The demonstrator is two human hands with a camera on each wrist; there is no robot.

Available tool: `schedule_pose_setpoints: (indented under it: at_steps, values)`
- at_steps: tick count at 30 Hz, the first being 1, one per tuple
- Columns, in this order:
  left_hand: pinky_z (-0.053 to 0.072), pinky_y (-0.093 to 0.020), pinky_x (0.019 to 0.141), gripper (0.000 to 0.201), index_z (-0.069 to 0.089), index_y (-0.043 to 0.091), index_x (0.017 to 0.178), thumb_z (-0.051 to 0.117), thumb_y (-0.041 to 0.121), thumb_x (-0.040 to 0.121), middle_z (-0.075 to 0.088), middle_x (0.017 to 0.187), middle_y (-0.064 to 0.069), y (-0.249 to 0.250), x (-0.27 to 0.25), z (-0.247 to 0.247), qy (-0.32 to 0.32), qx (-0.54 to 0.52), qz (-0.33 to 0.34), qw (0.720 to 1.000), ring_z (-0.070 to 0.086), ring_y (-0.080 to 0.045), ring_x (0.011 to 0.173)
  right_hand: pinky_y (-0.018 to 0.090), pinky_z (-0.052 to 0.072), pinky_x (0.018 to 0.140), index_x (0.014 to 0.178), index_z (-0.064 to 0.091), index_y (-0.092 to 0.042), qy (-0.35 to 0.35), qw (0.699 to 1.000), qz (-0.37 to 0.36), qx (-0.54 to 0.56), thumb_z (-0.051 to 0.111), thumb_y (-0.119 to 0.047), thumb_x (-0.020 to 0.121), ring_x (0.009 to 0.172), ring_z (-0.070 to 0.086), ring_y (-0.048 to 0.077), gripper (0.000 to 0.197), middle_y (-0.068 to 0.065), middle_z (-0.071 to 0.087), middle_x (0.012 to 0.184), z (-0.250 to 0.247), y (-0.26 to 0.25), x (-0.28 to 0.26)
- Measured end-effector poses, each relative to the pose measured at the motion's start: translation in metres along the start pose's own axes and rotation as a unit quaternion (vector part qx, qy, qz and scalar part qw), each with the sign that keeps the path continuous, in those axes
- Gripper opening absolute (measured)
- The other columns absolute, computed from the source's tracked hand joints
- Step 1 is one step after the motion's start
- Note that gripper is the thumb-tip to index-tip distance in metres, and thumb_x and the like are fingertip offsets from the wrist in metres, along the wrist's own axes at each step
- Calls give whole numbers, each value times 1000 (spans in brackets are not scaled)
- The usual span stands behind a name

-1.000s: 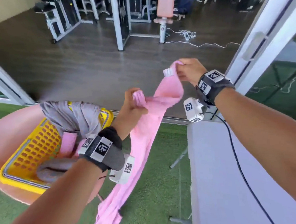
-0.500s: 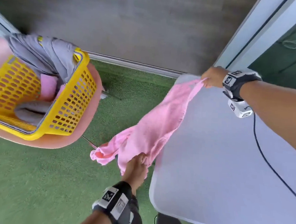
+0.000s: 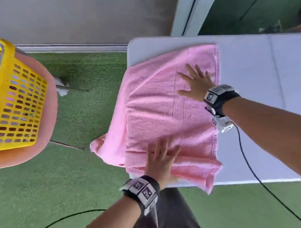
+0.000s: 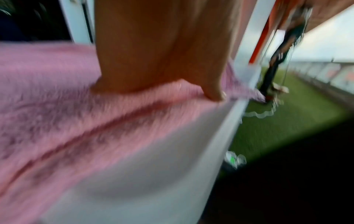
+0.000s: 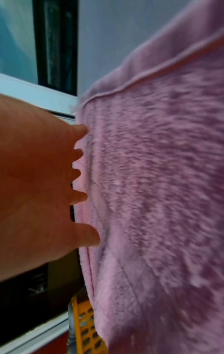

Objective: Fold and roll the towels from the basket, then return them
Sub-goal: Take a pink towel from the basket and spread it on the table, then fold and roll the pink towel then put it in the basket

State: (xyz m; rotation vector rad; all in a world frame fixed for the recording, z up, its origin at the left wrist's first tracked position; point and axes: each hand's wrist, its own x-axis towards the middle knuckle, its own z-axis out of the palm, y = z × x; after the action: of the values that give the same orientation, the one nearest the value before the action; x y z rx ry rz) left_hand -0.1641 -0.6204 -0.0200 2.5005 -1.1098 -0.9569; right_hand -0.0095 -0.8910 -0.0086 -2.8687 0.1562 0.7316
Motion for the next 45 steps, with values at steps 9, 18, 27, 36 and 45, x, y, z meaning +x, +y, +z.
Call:
schedule_pose_setpoints:
  at_steps: [9, 18, 27, 36, 45]
  values:
    - [1, -74, 104, 98, 3, 35, 152, 35, 83, 73, -3, 157, -23, 13, 35, 38, 42, 114, -16, 992, -4, -51, 140, 68, -10, 108, 143, -19, -50, -63, 996, -4, 56, 32, -84, 78, 138, -33, 22, 89, -16, -35, 150, 31, 18, 3]
    - [-18, -73, 95, 95, -15, 35, 149, 29, 76, 76, -21, 154, -22, 133, 133, 46, 43, 126, -25, 991, -18, -54, 136, 64, -11, 111, 135, -27, -57, -72, 997, 18, 39, 20, -90, 71, 134, -36, 17, 86, -22, -40, 144, 26, 150, -22]
    - [-20, -72, 93, 89, -13, 37, 149, 7, 81, 75, -19, 154, -22, 384, 283, 107, 67, 145, -43, 986, -16, -53, 137, 57, -10, 112, 145, -22, -42, -43, 999, 0, -28, 25, -77, 85, 141, -26, 28, 84, -10, -34, 151, 23, 426, -102]
    - [-20, -69, 99, 92, -24, 38, 145, -2, 81, 67, -37, 148, -13, 553, 393, 148, 12, 139, -23, 990, -28, -48, 135, 56, -6, 115, 147, -13, -45, -39, 994, 87, 55, 31, -79, 81, 144, -23, 26, 86, -8, -30, 154, 35, 635, -171]
    - [-19, -69, 99, 89, -19, 35, 147, 21, 80, 81, -30, 153, -15, 598, 437, 151, 24, 171, 30, 985, -31, -49, 134, 49, -3, 116, 152, -2, -33, 28, 980, 160, 114, 48, -56, 92, 145, -17, 26, 82, 3, -19, 158, 29, 713, -193]
